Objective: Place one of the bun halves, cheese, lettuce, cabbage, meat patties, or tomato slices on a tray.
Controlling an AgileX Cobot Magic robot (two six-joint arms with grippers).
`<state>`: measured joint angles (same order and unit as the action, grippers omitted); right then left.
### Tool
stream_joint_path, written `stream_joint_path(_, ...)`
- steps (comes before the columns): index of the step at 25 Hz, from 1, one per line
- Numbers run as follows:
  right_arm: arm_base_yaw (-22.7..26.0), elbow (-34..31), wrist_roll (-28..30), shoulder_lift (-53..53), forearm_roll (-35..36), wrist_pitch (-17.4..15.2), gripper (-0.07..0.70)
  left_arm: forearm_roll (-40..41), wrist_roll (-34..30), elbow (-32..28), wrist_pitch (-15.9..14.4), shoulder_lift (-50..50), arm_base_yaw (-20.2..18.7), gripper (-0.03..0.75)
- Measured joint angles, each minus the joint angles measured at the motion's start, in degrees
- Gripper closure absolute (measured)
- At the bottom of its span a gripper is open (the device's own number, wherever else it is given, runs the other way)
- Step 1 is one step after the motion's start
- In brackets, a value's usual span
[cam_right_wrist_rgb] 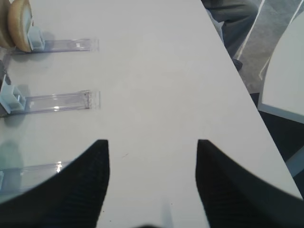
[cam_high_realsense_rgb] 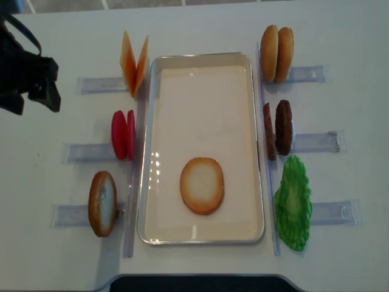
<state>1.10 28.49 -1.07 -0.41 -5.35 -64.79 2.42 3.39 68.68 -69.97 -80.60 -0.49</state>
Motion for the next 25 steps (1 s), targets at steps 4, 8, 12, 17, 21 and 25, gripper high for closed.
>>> stream_joint_path(4, 0.0, 0.0, 0.0, 0.0, 0.0, 0.0, 0.216, 0.5, -0.7, 0.0, 0.0, 0.0, 1.2, 0.139)
stream_joint_path(8, 0.0, 0.0, 0.0, 0.0, 0.0, 0.0, 0.216, 0.8, -1.0, -0.1, 0.0, 0.5, 1.2, 0.139)
stream_joint_path(12, 0.0, 0.0, 0.0, 0.0, 0.0, 0.0, 0.216, 0.9, -1.0, -2.4, 0.0, 4.2, 1.2, 0.139)
stream_joint_path(17, 0.0, 0.0, 0.0, 0.0, 0.0, 0.0, 0.216, 0.9, -1.1, -8.2, -0.1, 12.9, 1.2, 0.139)
stream_joint_path(21, 0.0, 0.0, 0.0, 0.0, 0.0, 0.0, 0.216, 0.9, -1.2, -13.4, -0.6, 21.8, 1.2, 0.139)
stream_joint_path(25, 0.0, 0.0, 0.0, 0.0, 0.0, 0.0, 0.216, 0.9, -1.2, -18.8, -1.0, 30.5, 1.2, 0.139)
